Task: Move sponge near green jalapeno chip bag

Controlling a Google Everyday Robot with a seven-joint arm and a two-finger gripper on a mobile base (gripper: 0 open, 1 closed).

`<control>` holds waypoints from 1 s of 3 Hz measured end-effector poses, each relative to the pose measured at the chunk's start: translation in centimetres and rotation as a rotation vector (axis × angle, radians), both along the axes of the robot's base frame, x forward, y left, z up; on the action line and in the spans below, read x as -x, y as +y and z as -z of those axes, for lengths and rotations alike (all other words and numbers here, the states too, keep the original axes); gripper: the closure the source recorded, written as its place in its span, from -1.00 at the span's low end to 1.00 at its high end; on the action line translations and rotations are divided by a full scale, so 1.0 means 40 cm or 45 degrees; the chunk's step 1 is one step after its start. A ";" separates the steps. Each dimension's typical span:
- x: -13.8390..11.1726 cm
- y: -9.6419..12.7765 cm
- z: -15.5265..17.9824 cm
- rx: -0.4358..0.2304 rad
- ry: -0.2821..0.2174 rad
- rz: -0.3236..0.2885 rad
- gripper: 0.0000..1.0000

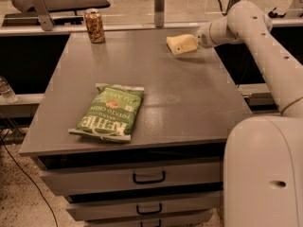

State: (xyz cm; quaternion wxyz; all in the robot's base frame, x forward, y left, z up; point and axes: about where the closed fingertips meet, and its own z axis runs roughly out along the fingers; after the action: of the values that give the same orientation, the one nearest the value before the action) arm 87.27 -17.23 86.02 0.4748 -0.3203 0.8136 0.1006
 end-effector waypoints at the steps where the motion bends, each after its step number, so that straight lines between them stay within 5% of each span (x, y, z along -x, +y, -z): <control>1: -0.015 -0.014 0.013 -0.032 0.032 0.039 -0.65; 3: 0.010 -0.032 0.002 -0.050 0.074 0.058 0.29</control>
Offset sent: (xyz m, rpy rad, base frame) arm -0.0007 -0.0229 0.0000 0.0516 0.0727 -0.0739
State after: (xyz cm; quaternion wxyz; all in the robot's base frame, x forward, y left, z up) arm 86.85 -18.50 85.95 0.4594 -0.2892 0.8320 0.1148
